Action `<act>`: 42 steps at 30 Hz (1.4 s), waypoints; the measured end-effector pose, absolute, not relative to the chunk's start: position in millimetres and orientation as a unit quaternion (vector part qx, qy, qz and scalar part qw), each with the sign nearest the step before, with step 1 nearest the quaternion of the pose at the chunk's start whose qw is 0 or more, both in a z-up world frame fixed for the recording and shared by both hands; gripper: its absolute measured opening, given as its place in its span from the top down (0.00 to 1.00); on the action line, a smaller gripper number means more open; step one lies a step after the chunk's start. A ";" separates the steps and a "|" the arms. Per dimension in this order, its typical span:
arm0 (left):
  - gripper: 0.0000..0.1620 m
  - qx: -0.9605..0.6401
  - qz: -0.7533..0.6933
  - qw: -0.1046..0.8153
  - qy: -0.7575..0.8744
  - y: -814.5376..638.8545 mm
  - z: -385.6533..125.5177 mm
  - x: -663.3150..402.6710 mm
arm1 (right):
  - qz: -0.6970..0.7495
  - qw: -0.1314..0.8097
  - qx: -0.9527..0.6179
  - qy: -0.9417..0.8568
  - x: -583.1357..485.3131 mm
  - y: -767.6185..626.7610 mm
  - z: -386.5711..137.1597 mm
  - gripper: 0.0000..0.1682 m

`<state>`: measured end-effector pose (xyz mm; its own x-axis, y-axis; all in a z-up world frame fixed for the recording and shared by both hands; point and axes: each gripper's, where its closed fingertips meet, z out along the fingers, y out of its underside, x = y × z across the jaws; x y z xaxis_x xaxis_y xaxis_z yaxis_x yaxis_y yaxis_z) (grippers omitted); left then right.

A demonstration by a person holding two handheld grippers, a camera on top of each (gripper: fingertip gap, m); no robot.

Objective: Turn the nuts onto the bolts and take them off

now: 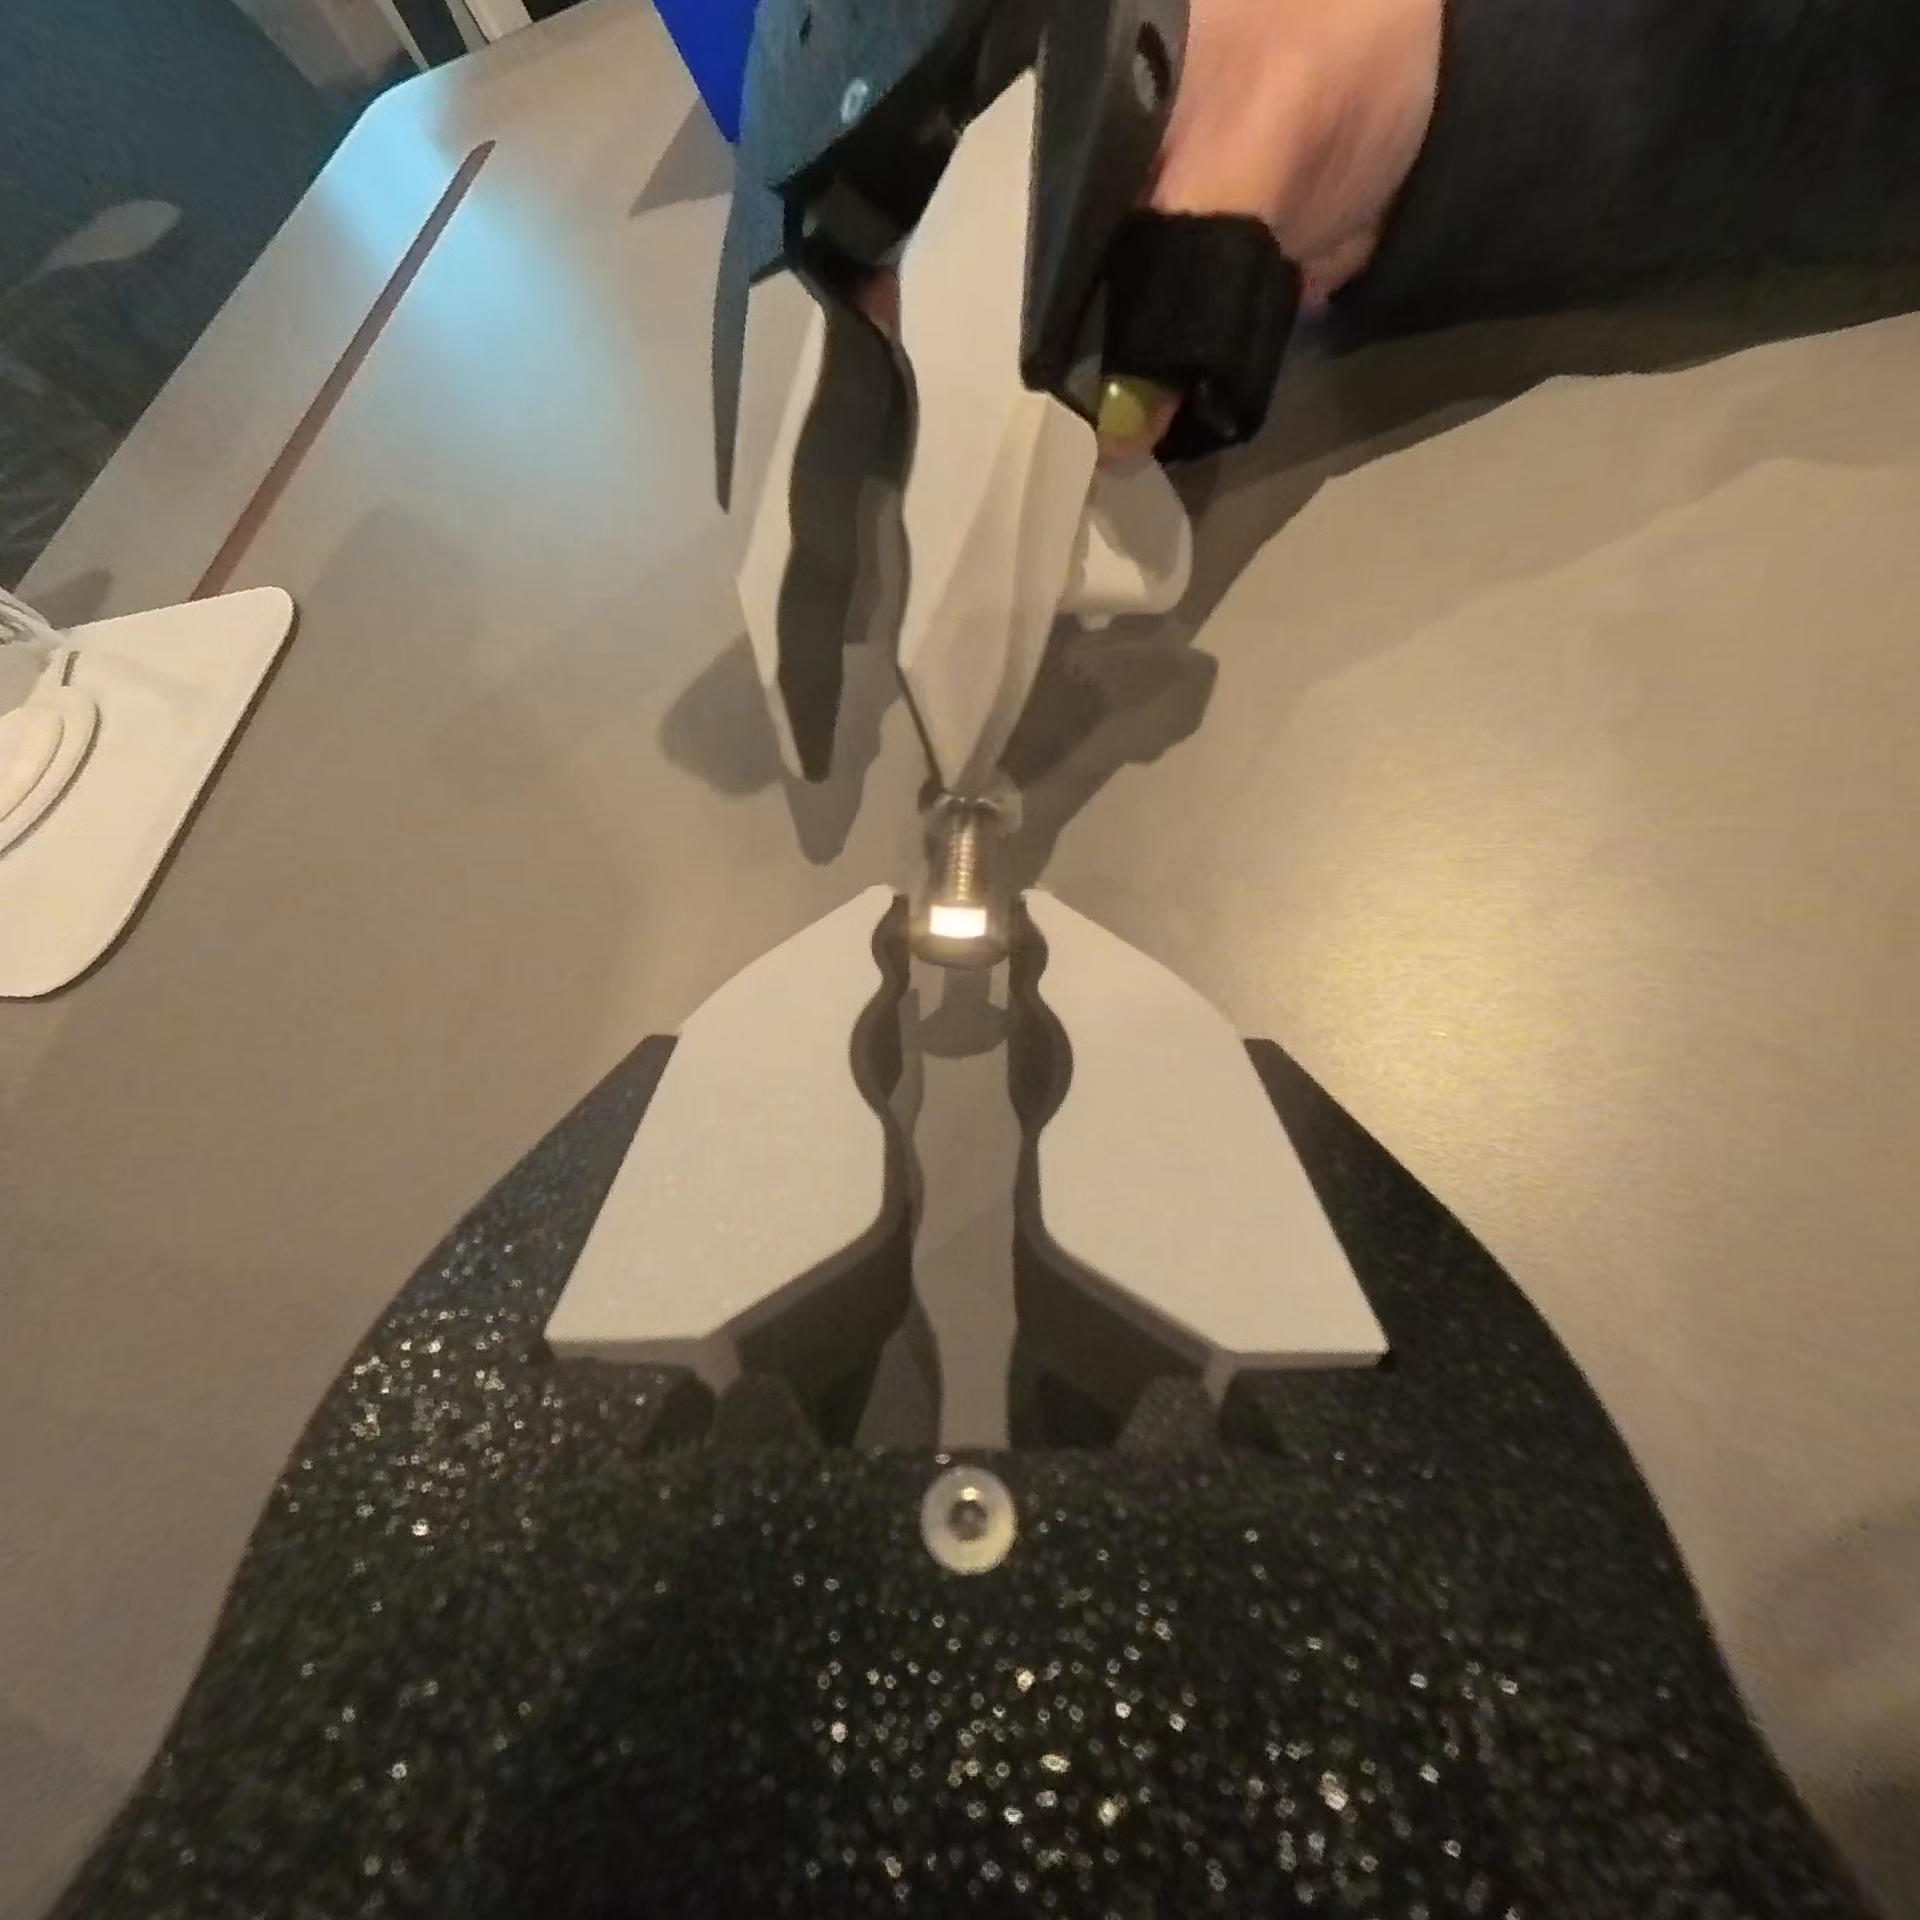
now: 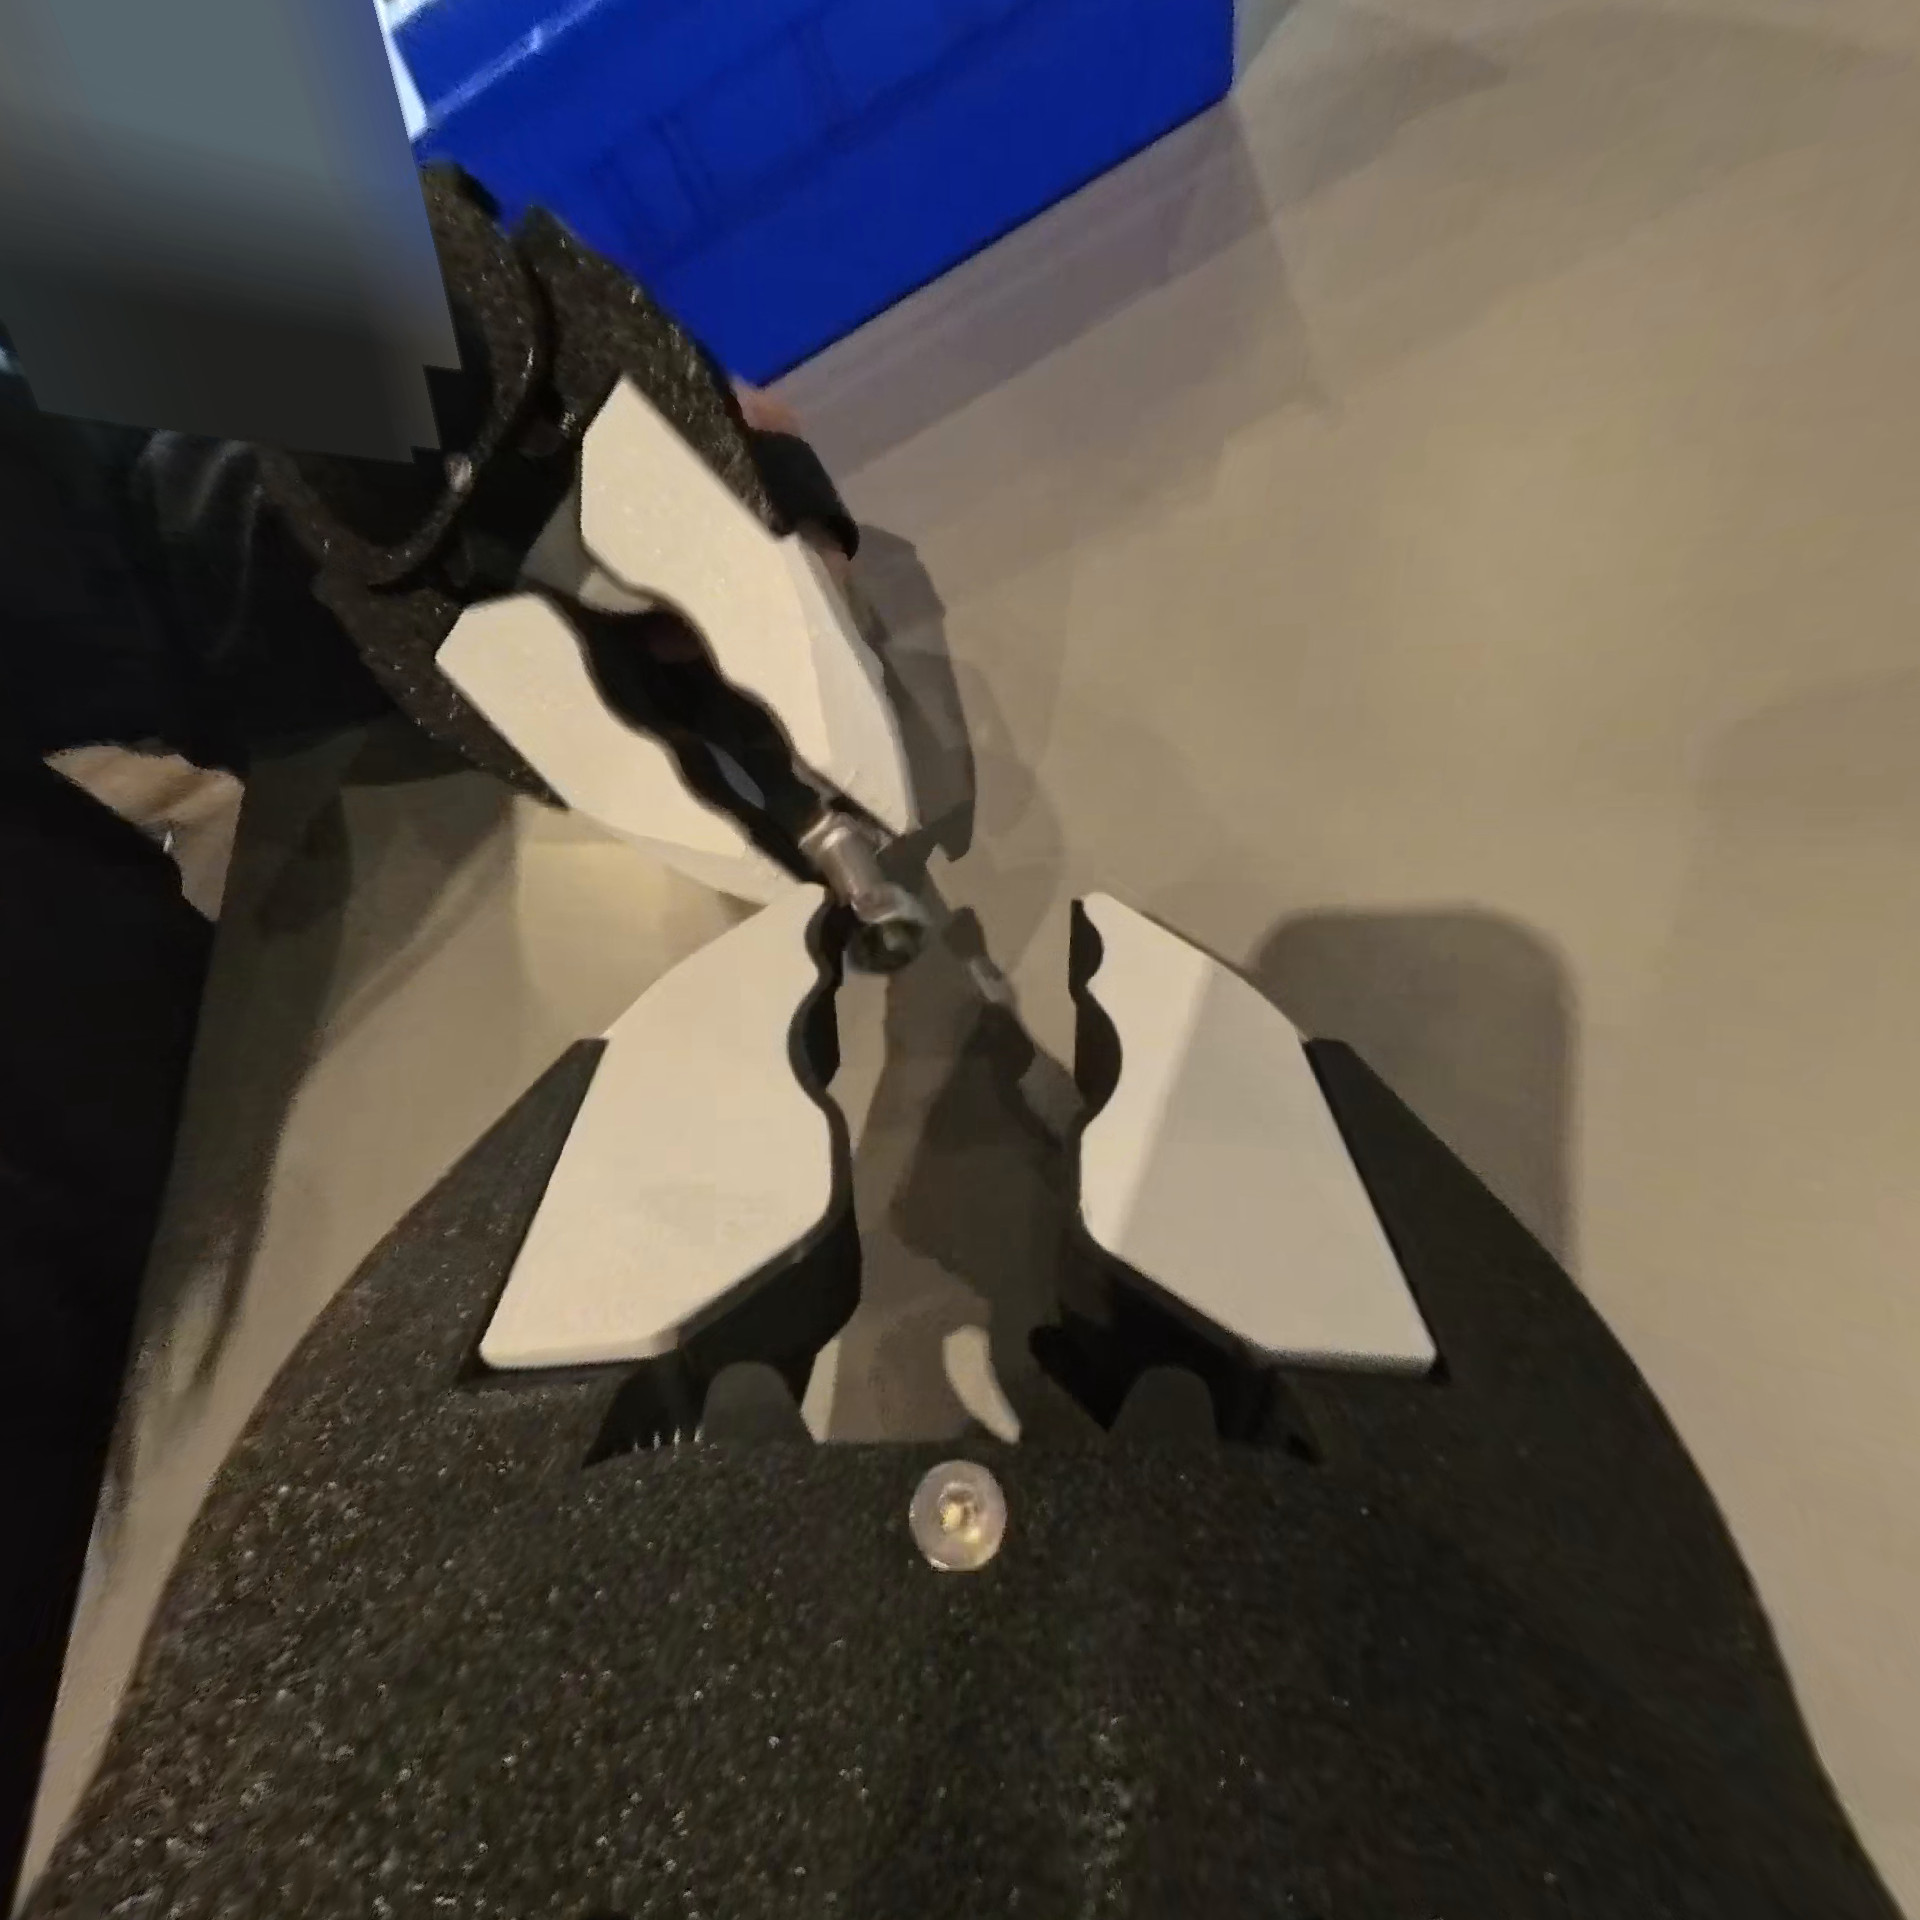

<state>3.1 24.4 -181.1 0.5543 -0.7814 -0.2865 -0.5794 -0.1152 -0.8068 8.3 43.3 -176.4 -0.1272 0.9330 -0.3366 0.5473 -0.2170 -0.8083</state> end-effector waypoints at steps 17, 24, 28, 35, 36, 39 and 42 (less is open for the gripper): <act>0.89 -0.735 -0.101 0.484 0.464 23.5 -180.5 3.6 | 0.415 0.236 -0.560 -0.677 17.8 27.6 -179.3 0.77; 0.89 -0.737 -0.105 0.482 0.462 23.6 -180.7 2.8 | 0.382 0.298 -0.497 -0.720 15.1 16.4 -169.5 0.77; 0.89 -0.738 -0.110 0.479 0.463 23.2 -181.1 3.2 | 0.380 0.293 -0.484 -0.732 16.2 12.2 -171.9 0.75; 0.89 -0.739 -0.117 0.474 0.464 21.9 -181.7 3.7 | 0.422 0.305 -0.469 -0.713 21.3 13.5 -155.3 0.79; 0.89 -0.739 -0.117 0.474 0.464 22.0 -181.7 3.7 | 0.411 0.308 -0.472 -0.716 18.9 14.3 -159.3 0.77; 0.89 -0.740 -0.119 0.473 0.464 22.0 -181.9 3.7 | 0.395 0.283 -0.467 -0.739 18.1 5.6 -170.5 0.76; 0.89 -0.742 -0.121 0.471 0.462 22.4 -182.1 3.4 | 0.431 0.256 -0.440 -0.745 29.0 -6.1 -161.1 0.92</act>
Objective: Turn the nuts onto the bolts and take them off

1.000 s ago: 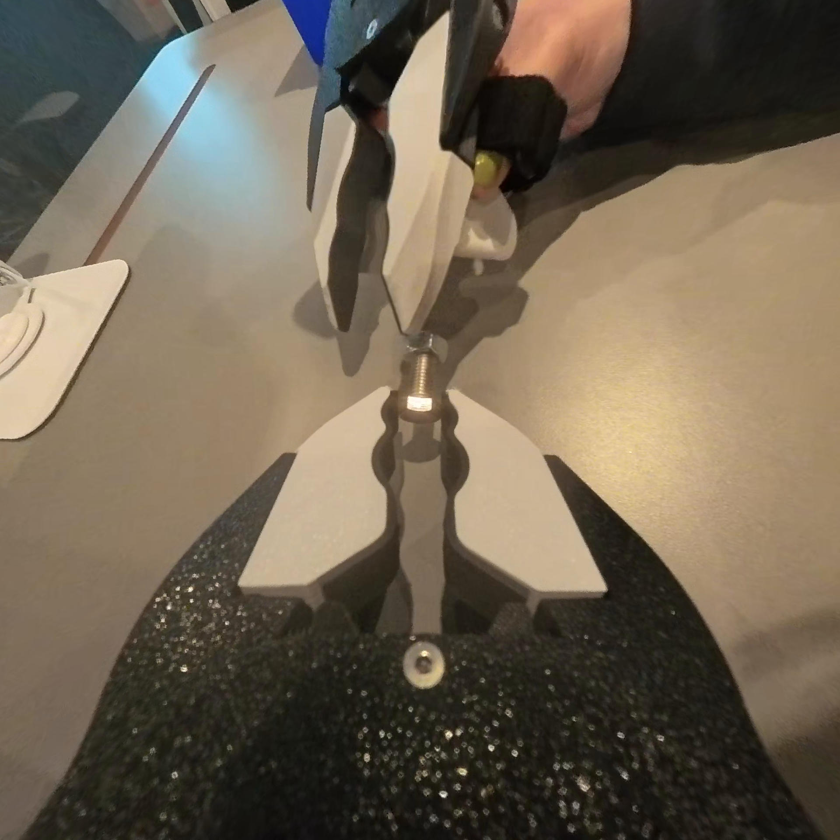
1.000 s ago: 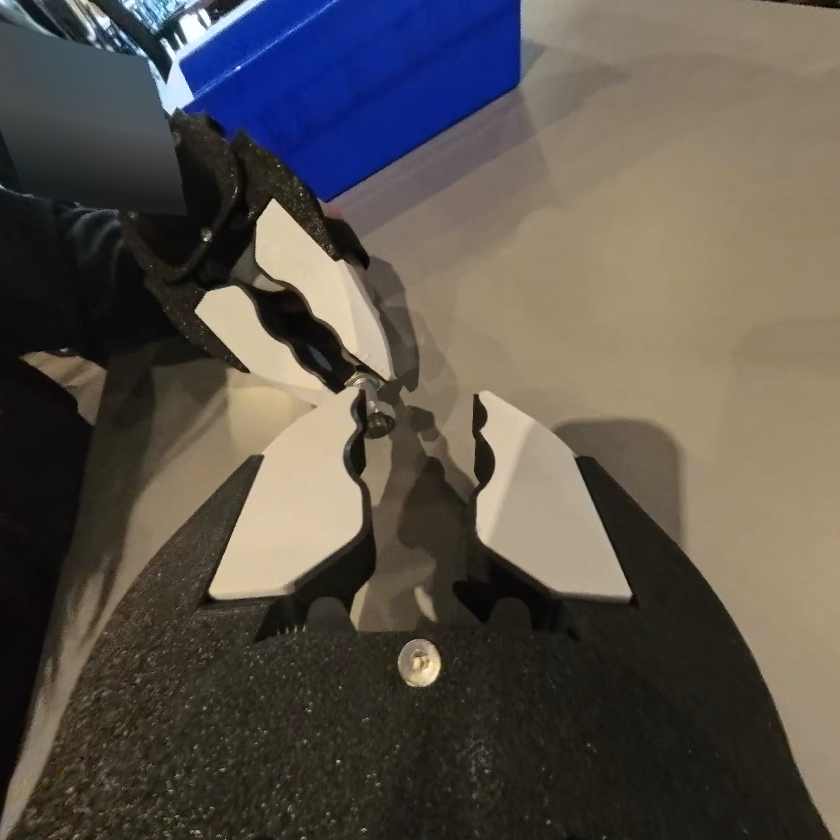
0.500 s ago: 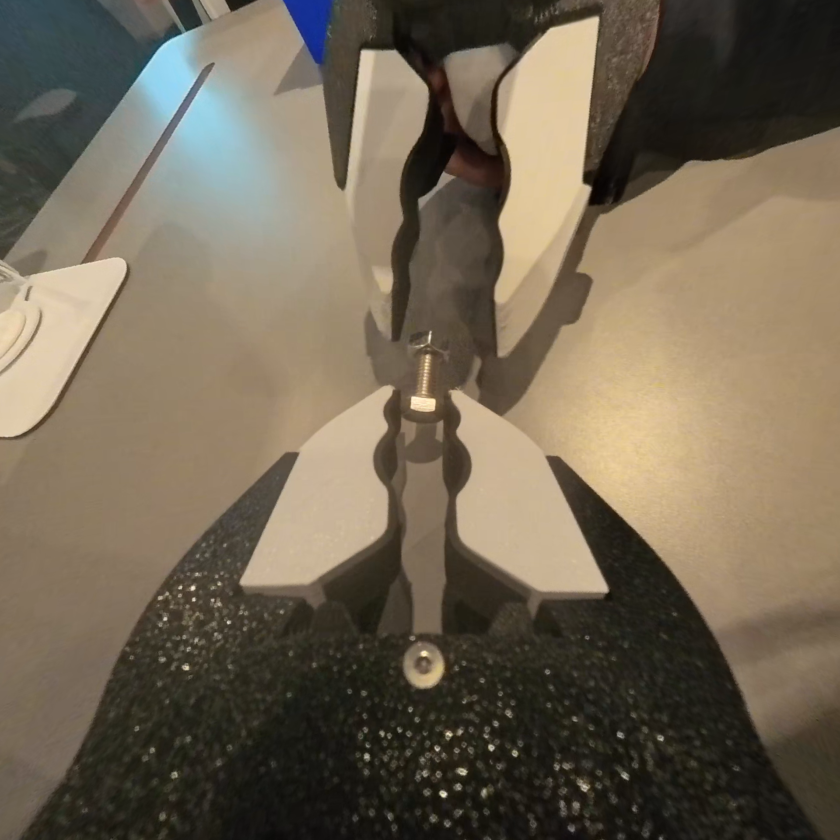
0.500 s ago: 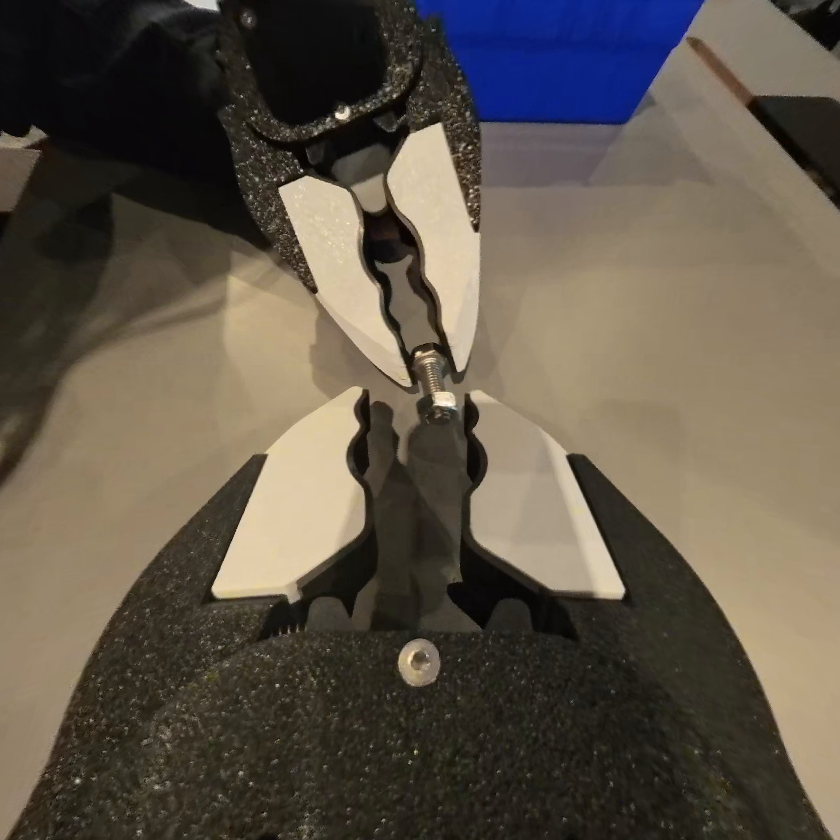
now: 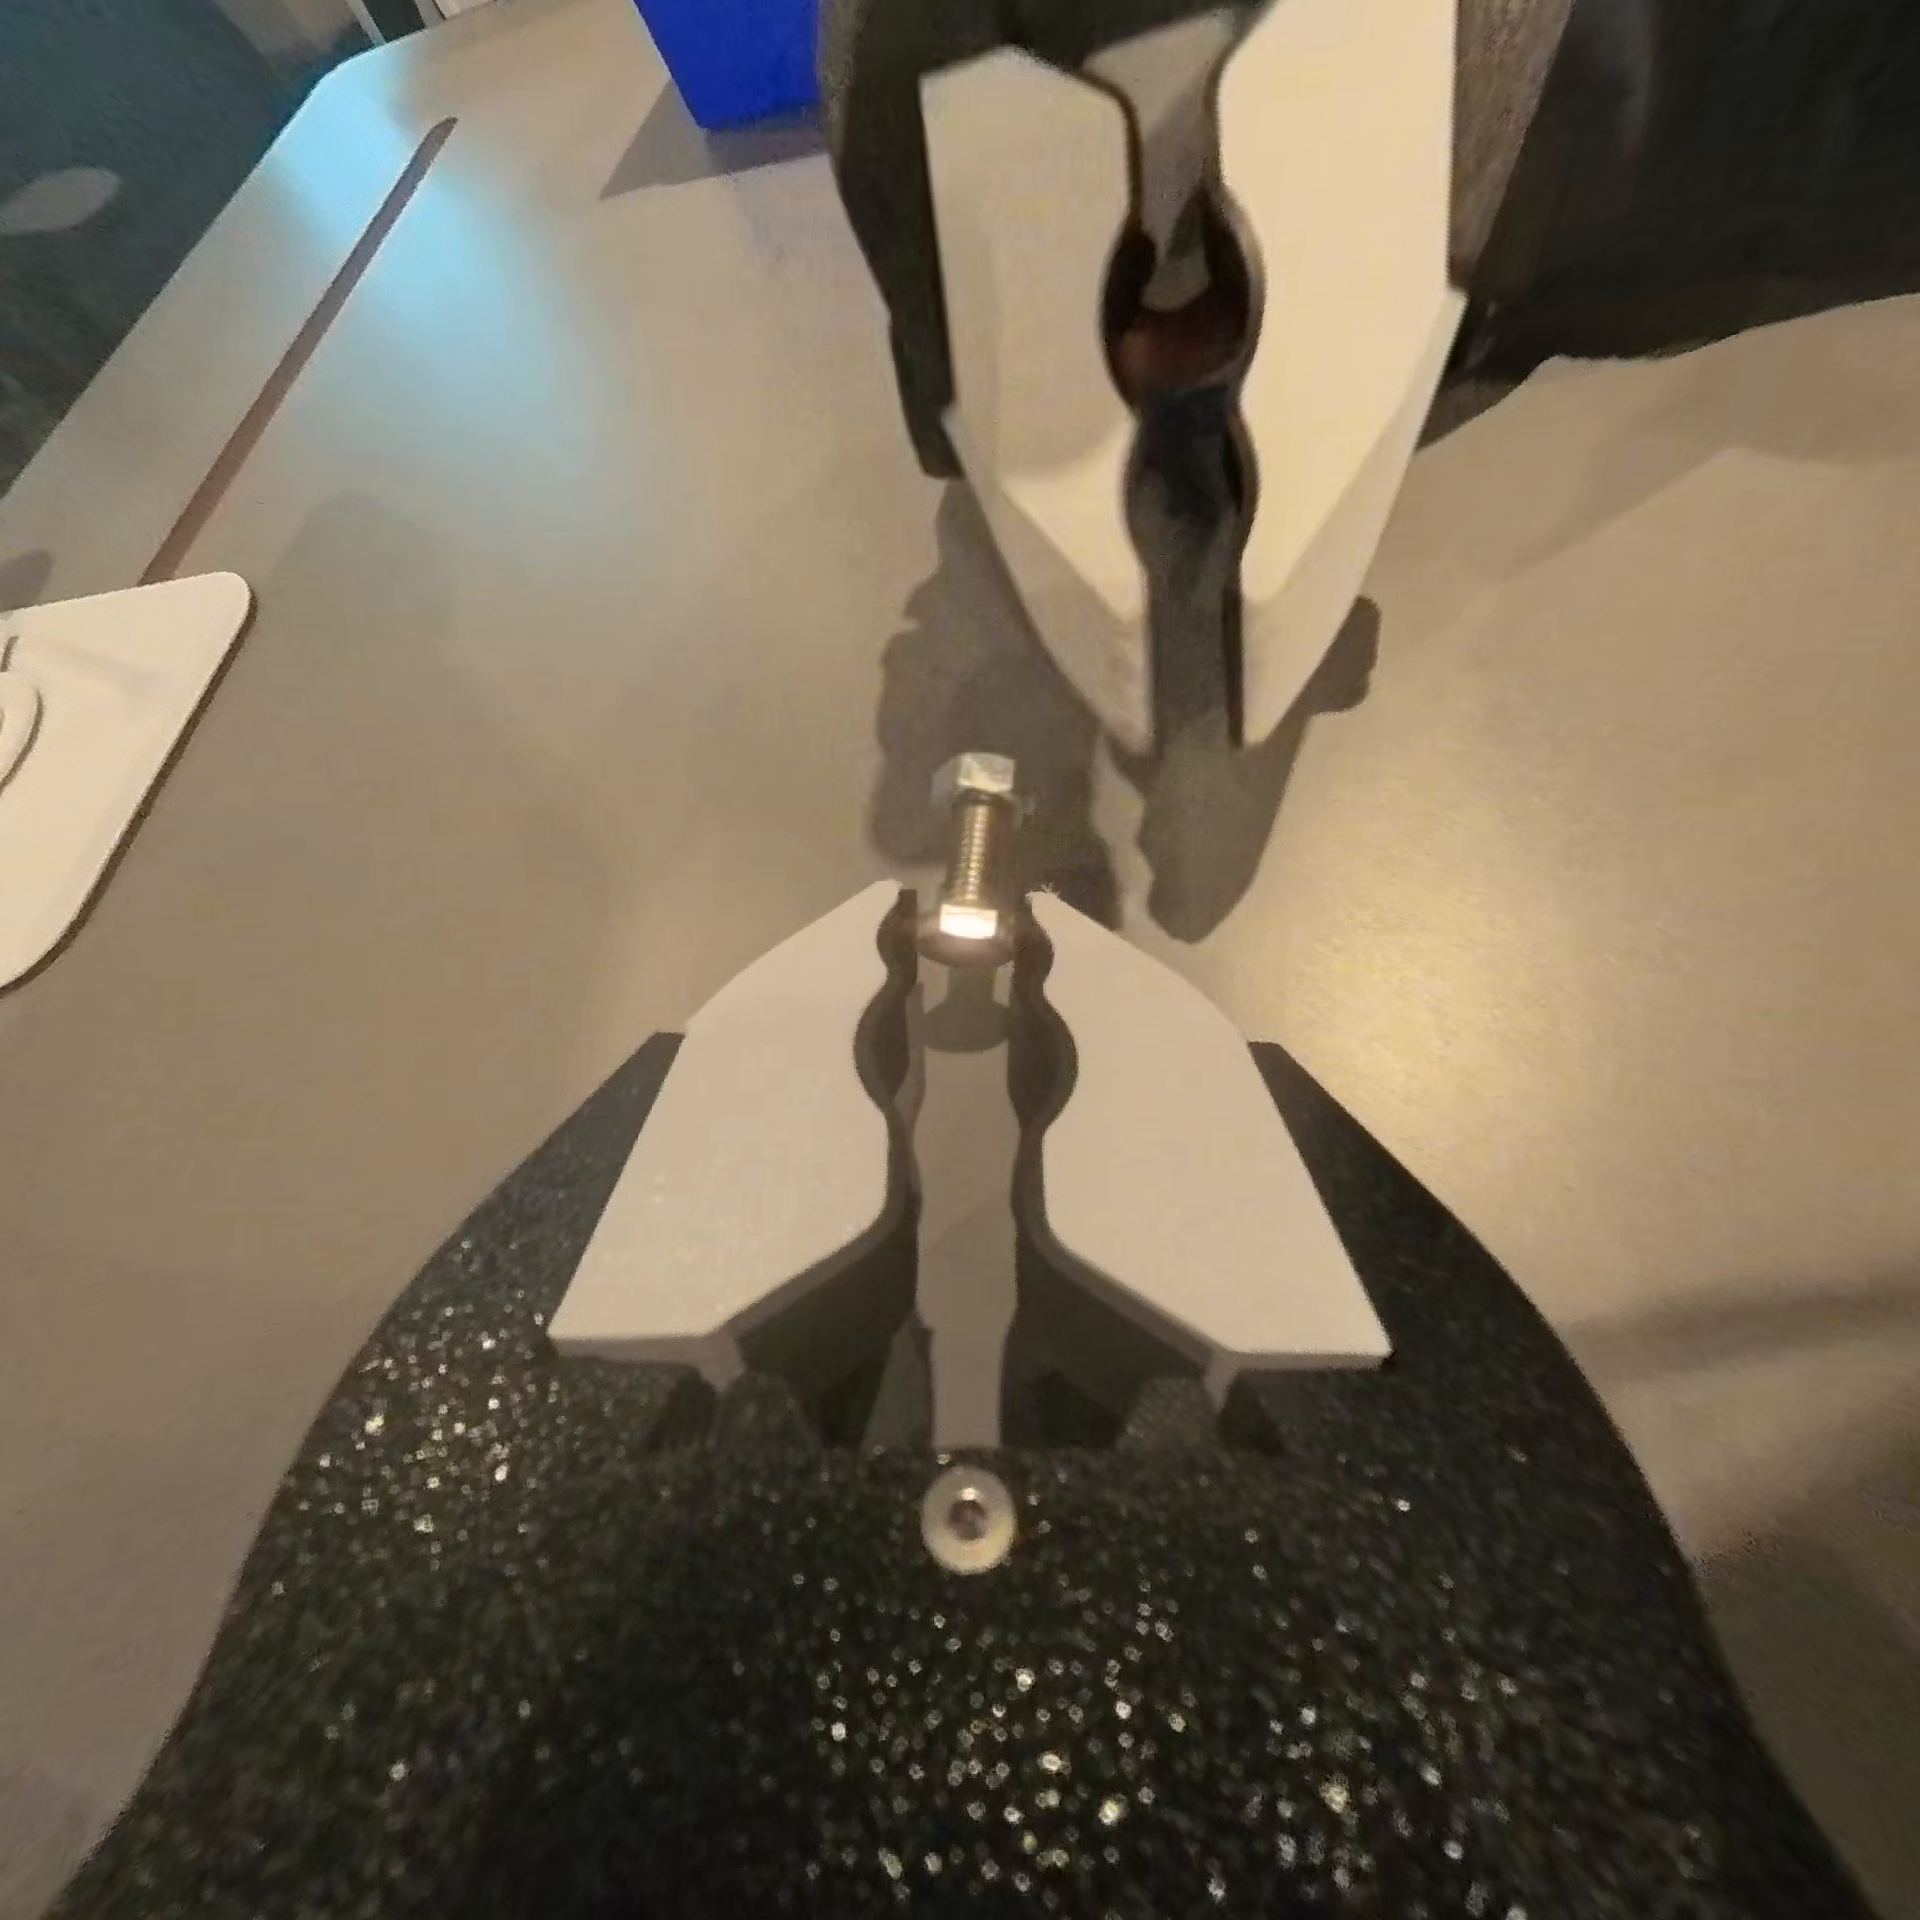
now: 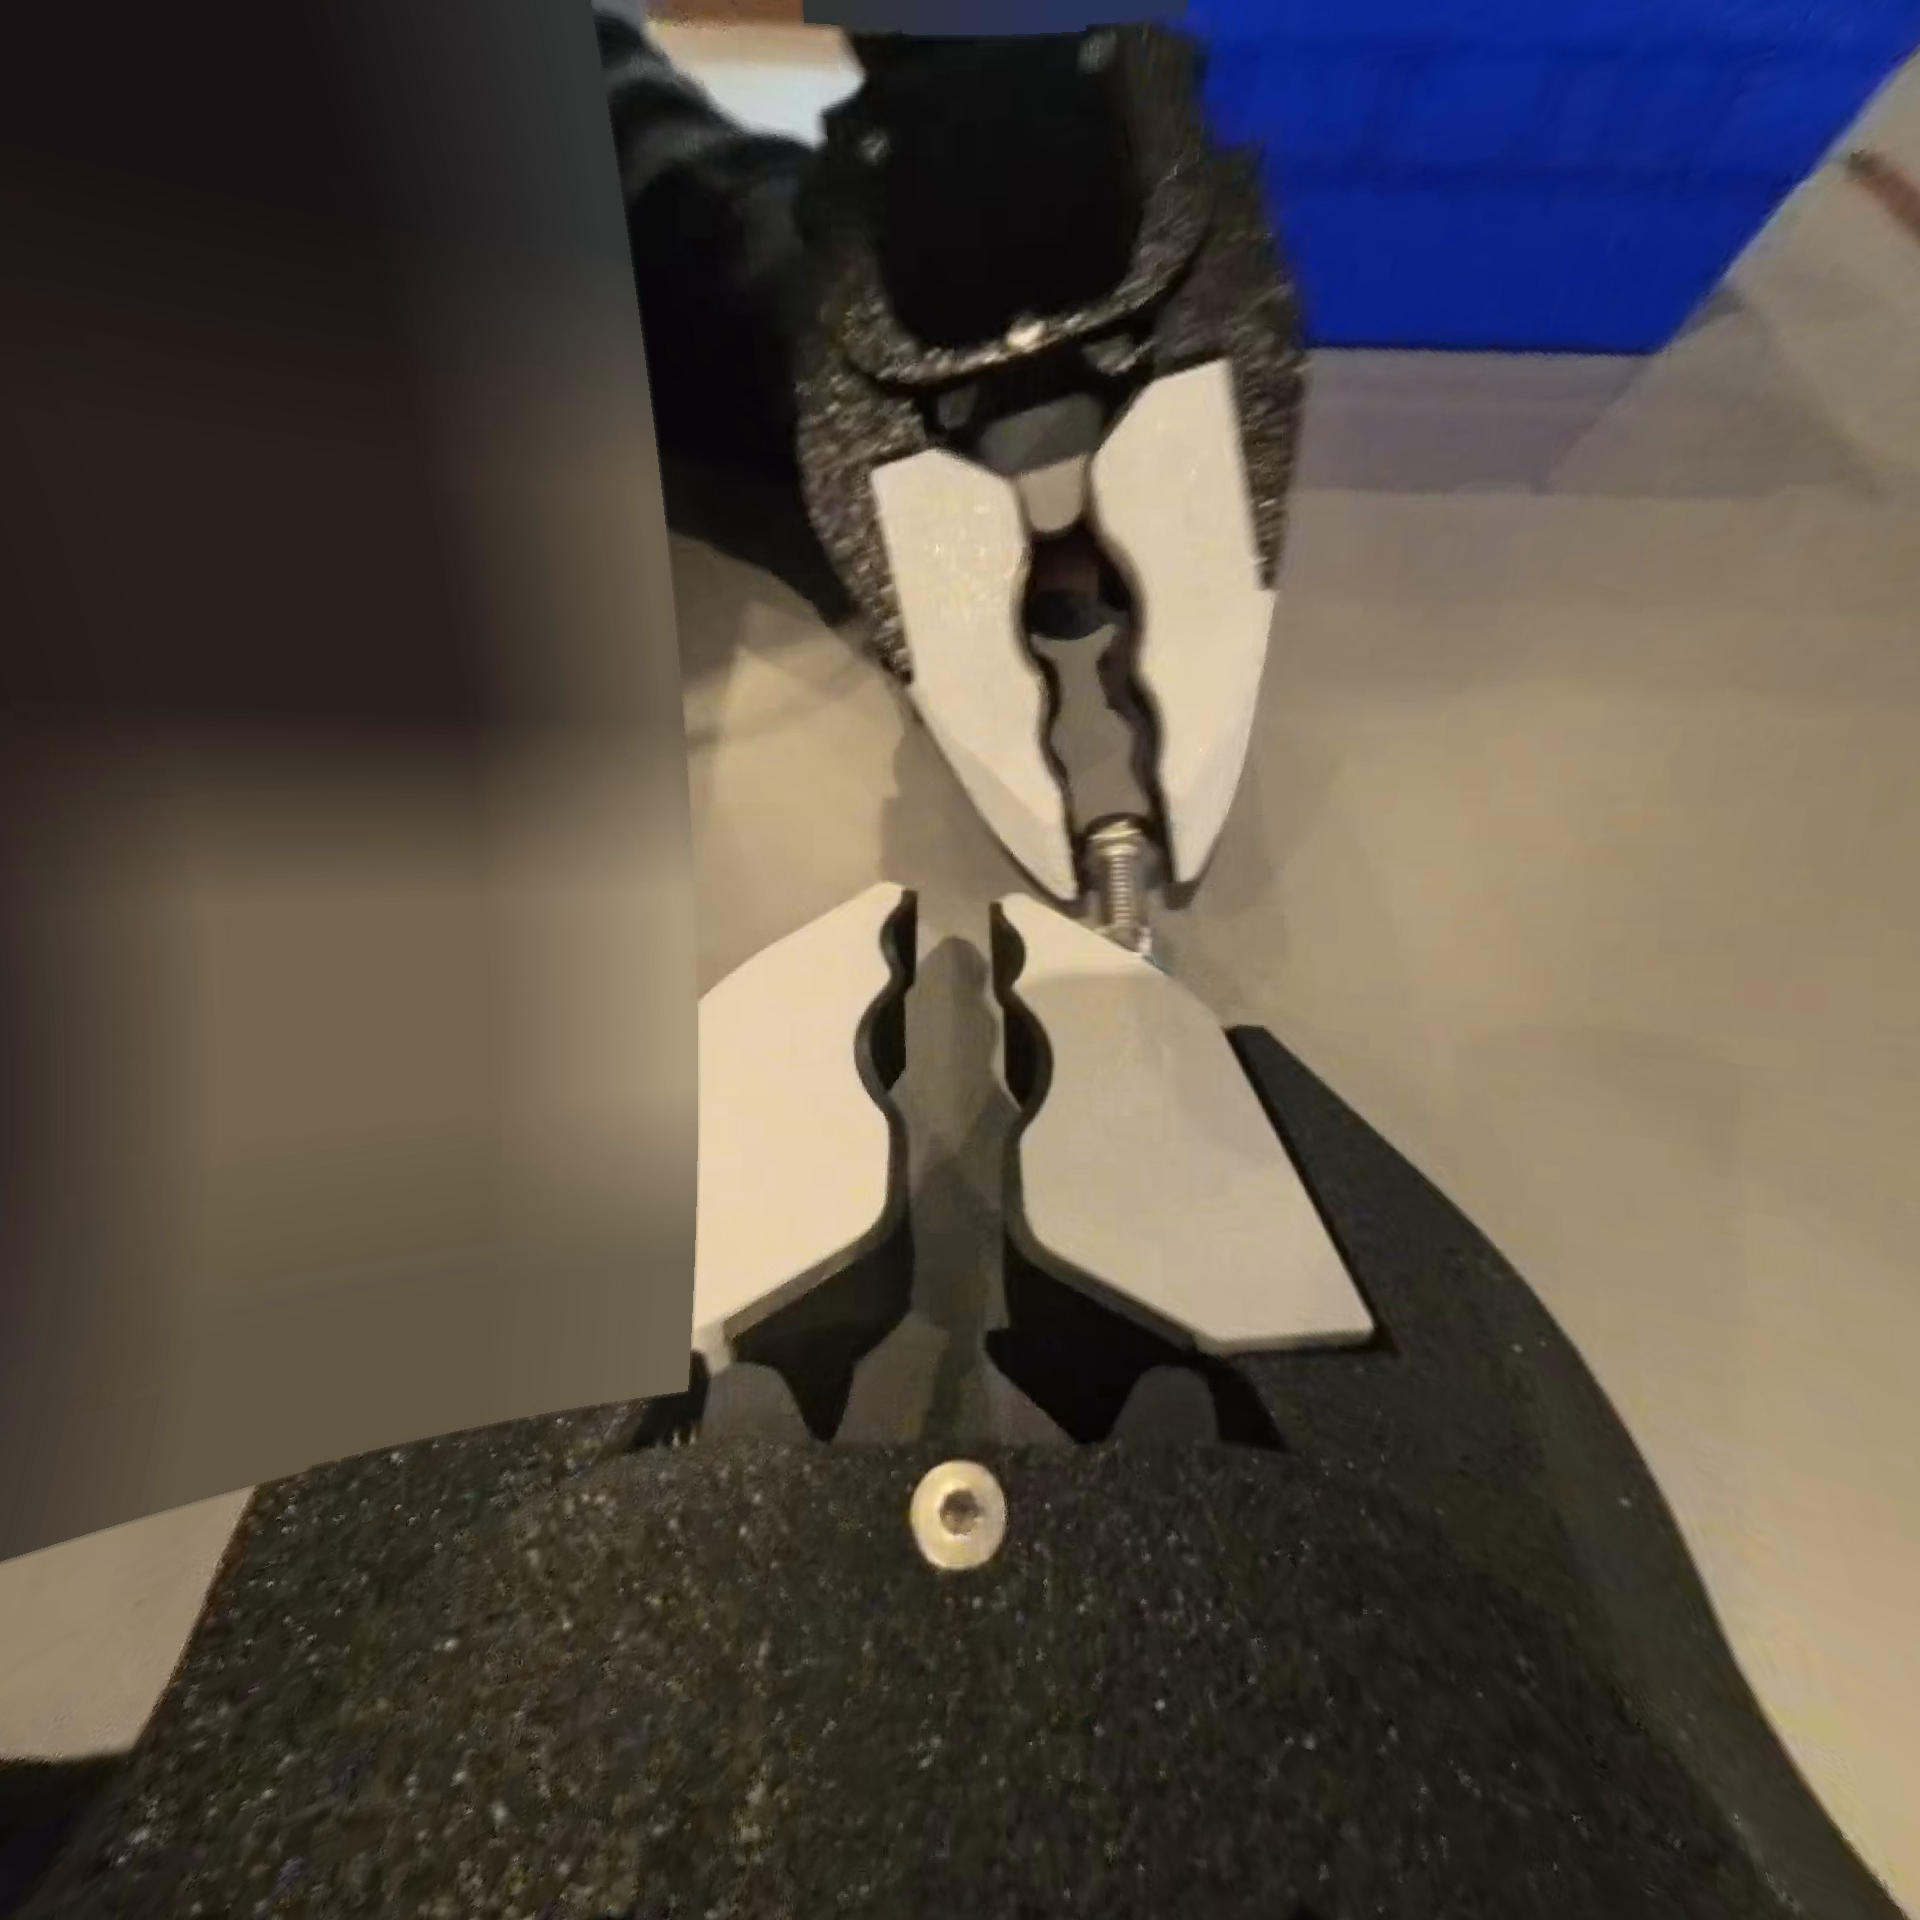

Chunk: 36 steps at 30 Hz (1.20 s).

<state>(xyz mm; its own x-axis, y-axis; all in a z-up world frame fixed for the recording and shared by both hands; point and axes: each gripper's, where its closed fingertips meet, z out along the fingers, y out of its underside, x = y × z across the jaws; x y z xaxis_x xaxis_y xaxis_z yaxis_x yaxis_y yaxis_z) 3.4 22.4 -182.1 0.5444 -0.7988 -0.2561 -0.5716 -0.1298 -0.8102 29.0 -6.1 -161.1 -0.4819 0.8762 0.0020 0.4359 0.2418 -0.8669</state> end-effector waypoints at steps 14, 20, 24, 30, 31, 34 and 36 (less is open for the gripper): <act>0.89 -0.744 -0.124 0.468 0.461 22.6 -182.4 3.2 | 0.405 0.303 -0.465 -0.726 18.8 11.4 -163.1 0.78; 0.89 -0.744 -0.126 0.466 0.461 22.4 -182.7 3.4 | 0.421 0.249 -0.446 -0.750 26.9 -5.5 -167.0 0.93; 0.90 -0.745 -0.127 0.465 0.460 22.6 -182.9 3.3 | 0.388 0.315 -0.458 -0.735 16.9 11.7 -164.6 0.77; 0.89 -0.746 -0.127 0.465 0.460 22.8 -182.8 3.2 | 0.397 0.282 -0.443 -0.753 23.4 -0.2 -165.9 0.90; 0.90 -0.745 -0.127 0.466 0.460 22.8 -182.7 3.3 | 0.390 0.300 -0.445 -0.748 21.2 4.4 -163.8 0.85; 0.89 -0.745 -0.127 0.465 0.460 22.6 -182.9 3.3 | 0.360 0.324 -0.453 -0.748 16.7 12.4 -169.2 0.76; 0.90 -0.745 -0.129 0.464 0.462 22.0 -183.1 3.6 | 0.356 0.302 -0.452 -0.760 19.5 7.4 -174.7 0.78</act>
